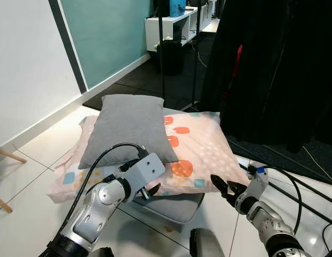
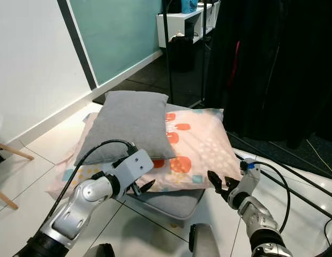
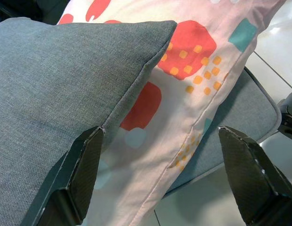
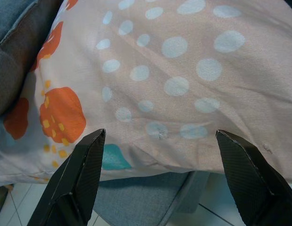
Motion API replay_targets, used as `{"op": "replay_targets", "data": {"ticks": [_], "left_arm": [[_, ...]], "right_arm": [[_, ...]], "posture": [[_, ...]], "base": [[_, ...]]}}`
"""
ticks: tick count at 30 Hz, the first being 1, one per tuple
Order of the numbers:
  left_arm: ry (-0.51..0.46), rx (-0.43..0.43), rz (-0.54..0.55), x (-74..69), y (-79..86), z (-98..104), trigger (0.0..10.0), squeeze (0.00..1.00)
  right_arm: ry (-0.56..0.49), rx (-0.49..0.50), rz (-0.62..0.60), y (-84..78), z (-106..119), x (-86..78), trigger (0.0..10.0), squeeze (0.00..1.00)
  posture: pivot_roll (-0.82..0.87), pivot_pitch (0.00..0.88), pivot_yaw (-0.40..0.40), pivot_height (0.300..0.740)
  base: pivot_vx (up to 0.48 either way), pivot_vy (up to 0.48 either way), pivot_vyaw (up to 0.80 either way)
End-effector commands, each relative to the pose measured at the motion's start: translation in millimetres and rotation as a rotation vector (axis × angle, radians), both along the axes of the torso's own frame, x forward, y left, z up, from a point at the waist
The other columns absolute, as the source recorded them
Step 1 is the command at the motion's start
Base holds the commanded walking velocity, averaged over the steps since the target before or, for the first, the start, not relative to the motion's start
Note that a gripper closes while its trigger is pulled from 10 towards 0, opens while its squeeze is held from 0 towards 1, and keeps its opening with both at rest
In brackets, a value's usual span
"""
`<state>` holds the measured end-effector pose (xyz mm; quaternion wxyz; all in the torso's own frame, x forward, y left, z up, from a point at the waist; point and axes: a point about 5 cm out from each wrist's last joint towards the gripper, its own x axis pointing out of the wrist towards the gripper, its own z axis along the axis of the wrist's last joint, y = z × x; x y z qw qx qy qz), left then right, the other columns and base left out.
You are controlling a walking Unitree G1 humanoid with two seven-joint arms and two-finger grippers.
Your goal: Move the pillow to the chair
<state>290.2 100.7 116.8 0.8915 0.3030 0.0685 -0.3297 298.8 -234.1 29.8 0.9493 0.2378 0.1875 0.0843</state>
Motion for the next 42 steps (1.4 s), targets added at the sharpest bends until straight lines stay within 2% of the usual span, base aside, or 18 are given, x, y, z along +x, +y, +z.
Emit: {"op": "replay_targets", "data": {"ticks": [1,28,36,42], "left_arm": [[0.002,0.010,0.004,-1.5,6.1,-2.0,10.0,0.00],[0.003,0.008,0.004,-1.2,7.9,-1.8,10.0,0.00],[0.000,0.004,0.001,-2.6,5.8,-0.4,10.0,0.00],[-0.009,0.007,-0.010,-1.8,6.3,0.6,10.0,0.00]], "right_arm": [[0.011,0.029,-0.005,1.9,-2.7,-1.0,10.0,0.00],[0.013,0.039,-0.011,2.6,-3.4,-1.4,10.0,0.00],[0.025,0.032,-0.009,-0.5,-6.4,-6.2,10.0,0.00],[0.010,0.031,-0.019,-4.2,-0.9,-2.4,10.0,0.00]], "posture": [[-0.14,0.008,0.012,0.545],[-0.13,0.010,0.012,0.545],[-0.14,0.025,0.004,0.545],[-0.14,0.031,0.010,0.545]], "base": [[0.000,0.000,0.00],[0.000,0.000,0.00],[0.000,0.000,0.00],[0.000,0.000,0.00]]}}
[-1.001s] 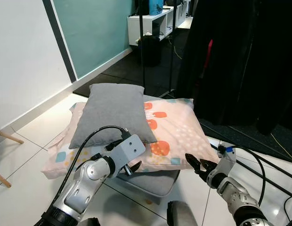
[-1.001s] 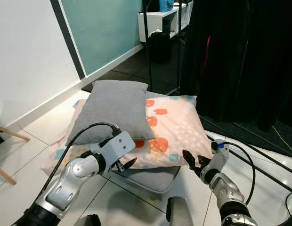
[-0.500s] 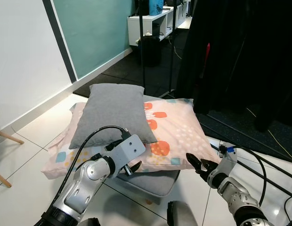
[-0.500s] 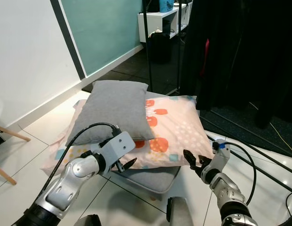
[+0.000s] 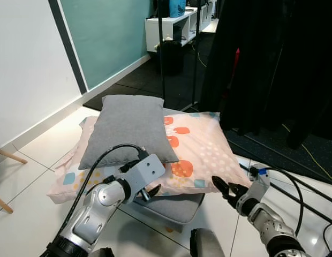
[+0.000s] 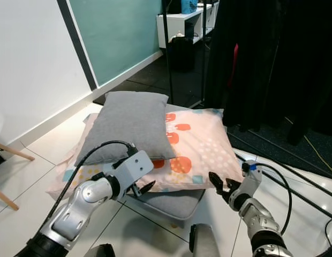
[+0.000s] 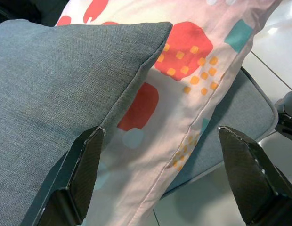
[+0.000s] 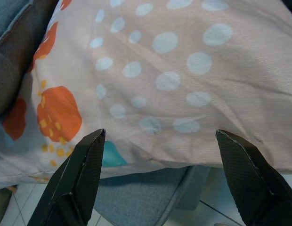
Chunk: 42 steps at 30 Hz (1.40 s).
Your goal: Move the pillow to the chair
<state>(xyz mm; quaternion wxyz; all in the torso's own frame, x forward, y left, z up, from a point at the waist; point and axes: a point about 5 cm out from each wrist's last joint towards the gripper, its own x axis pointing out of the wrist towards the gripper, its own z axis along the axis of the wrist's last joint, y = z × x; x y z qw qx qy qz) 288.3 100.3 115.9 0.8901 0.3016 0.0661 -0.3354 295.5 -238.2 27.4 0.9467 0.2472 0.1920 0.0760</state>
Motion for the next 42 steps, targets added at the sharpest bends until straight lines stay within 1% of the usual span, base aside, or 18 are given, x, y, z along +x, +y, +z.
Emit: {"op": "replay_targets", "data": {"ticks": [1,5,11,16,20,24,26,32,35,38,39,42], "left_arm": [[-0.013,0.013,-0.001,0.1,6.5,2,10.0,0.00],[-0.010,0.009,-0.001,0.2,6.1,1,10.0,0.00],[0.002,-0.007,0.002,-0.6,5.0,1,10.0,0.00],[-0.054,0.050,-0.004,0.3,2.2,4,10.0,0.00],[-0.029,0.024,-0.017,1.0,1.8,3,10.0,0.00],[-0.030,0.028,-0.021,1.4,1.5,3,10.0,0.00],[-0.053,0.069,-0.033,1.1,-1.2,3,10.0,0.00],[-0.066,0.083,-0.036,1.0,-2.7,4,10.0,0.00],[-0.078,0.113,-0.051,0.5,-8.3,3,10.0,0.00],[-0.067,0.114,-0.055,0.5,-9.7,2,10.0,0.00],[-0.053,0.099,-0.055,0.7,-10.1,1,10.0,0.00],[-0.046,0.090,-0.055,1.1,-10.1,1,10.0,0.00]], "right_arm": [[-0.006,0.017,-0.005,-0.9,2,1.1,10.0,0.00],[0.001,0.016,-0.012,-2.8,0,-0.6,10.0,0.00],[0.008,0.021,-0.003,1.9,-3,-2.3,10.0,0.00],[0.021,0.013,0.007,4.5,-5,-2.3,10.0,0.00],[0.022,0.001,0.017,7.1,-4,0.8,10.0,0.00],[0.021,0.000,0.019,8.1,-3,1.7,10.0,0.00],[0.019,0.003,0.023,9.4,-3,2.5,10.0,0.00],[0.021,0.001,0.026,9.3,-3,2.2,10.0,0.00],[0.023,-0.003,0.033,8.5,-3,2.4,10.0,0.00],[0.022,-0.005,0.036,8.6,-2,3.3,10.0,0.00],[0.022,-0.007,0.038,8.8,-1,4.0,10.0,0.00],[0.023,-0.010,0.040,8.9,-1,4.3,10.0,0.00]], "posture": [[-0.14,0.031,0.010,0.545],[-0.12,0.032,0.017,0.545],[-0.13,0.036,0.010,0.545],[-0.13,0.034,0.004,0.545],[-0.12,0.027,0.001,0.545],[-0.12,0.026,0.003,0.545],[-0.12,0.025,-0.001,0.545],[-0.12,0.022,-0.005,0.545],[-0.12,0.013,-0.013,0.545],[-0.12,0.013,-0.015,0.545],[-0.12,0.014,-0.015,0.545],[-0.12,0.015,-0.016,0.545]], "base": [[0.000,0.000,0.00],[0.000,0.000,0.00],[0.000,0.000,0.00],[0.000,0.000,0.00],[0.000,0.000,0.00],[0.000,0.000,0.00],[0.000,0.000,0.00],[0.000,0.000,0.00],[0.000,0.000,0.00],[0.000,0.000,0.00],[0.000,0.000,0.00],[0.000,0.000,0.00]]}}
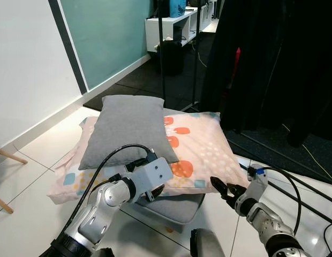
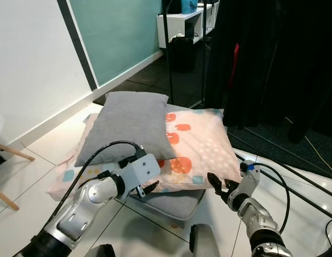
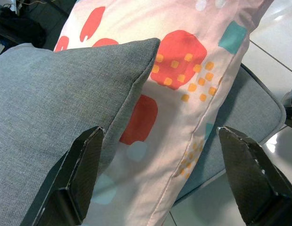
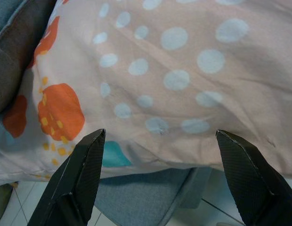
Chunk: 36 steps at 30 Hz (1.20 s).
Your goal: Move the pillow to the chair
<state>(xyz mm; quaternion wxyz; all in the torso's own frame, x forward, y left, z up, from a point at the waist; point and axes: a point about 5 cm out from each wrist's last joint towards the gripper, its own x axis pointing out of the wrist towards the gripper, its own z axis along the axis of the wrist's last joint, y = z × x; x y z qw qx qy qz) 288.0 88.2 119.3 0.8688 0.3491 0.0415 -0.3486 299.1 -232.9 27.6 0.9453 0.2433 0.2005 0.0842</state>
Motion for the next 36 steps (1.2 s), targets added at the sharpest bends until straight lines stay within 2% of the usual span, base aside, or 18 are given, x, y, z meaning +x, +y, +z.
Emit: {"op": "replay_targets", "data": {"ticks": [1,27,31,33,35,36], "left_arm": [[0.017,0.011,0.002,1.4,1.7,-2,10.0,0.00],[0.065,-0.031,-0.005,2.7,-1.0,-4,10.0,0.00],[0.049,-0.128,0.057,5.3,6.9,2,10.0,0.00],[0.049,-0.128,0.057,5.3,6.9,2,10.0,0.00],[0.067,-0.205,0.121,6.2,17.2,2,10.0,0.00],[0.067,-0.205,0.121,6.2,17.2,2,10.0,0.00]], "right_arm": [[0.017,-0.014,0.024,4.4,-3,-0.4,10.0,0.00],[0.038,-0.082,0.045,3.8,-7,-3.7,10.0,0.00],[0.023,-0.173,0.051,4.9,-7,-3.3,10.0,0.00],[0.023,-0.173,0.051,4.9,-7,-3.3,10.0,0.00],[0.026,-0.221,0.052,3.2,-8,-3.9,10.0,0.00],[0.026,-0.221,0.052,3.2,-8,-3.9,10.0,0.00]], "posture": [[-0.12,0.017,-0.015,0.545],[-0.13,0.011,-0.024,0.545],[-0.13,0.021,-0.028,0.545],[-0.13,0.021,-0.028,0.545],[-0.13,0.023,-0.040,0.545],[-0.13,0.023,-0.040,0.545]], "base": [[0.000,0.000,0.00],[0.000,0.000,0.00],[0.000,0.000,0.00],[0.000,0.000,0.00],[0.000,0.000,0.00],[0.000,0.000,0.00]]}}
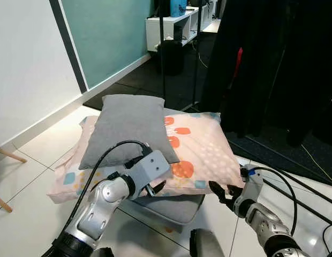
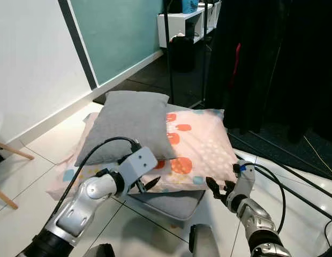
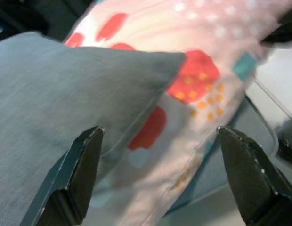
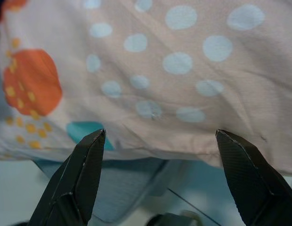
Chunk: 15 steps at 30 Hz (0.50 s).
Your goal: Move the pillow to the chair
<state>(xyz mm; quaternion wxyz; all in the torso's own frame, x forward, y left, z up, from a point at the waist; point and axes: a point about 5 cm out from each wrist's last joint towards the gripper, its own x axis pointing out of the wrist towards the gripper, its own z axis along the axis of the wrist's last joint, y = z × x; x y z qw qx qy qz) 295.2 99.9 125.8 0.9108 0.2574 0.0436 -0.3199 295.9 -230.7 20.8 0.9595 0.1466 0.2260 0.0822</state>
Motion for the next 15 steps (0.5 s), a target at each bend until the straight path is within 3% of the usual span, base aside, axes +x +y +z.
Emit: {"op": "replay_targets", "data": {"ticks": [1,4,15], "left_arm": [[0.026,-0.042,0.058,-1.5,11.8,-4,10.0,0.00],[0.020,-0.060,0.079,-2.8,16.0,-4,10.0,0.00],[-0.014,-0.011,0.041,2.2,2.0,-1,10.0,0.00]], "right_arm": [[0.001,-0.041,0.007,0.3,-1,-0.7,10.0,0.00],[0.001,-0.051,0.009,-0.1,-1,0.0,10.0,0.00],[-0.011,-0.090,0.020,1.7,2,3.8,10.0,0.00]], "posture": [[-0.13,0.022,-0.048,0.545],[-0.13,0.024,-0.050,0.545],[-0.13,0.023,-0.053,0.545]], "base": [[0.000,0.000,0.00],[0.000,0.000,0.00],[0.000,0.000,0.00]]}}
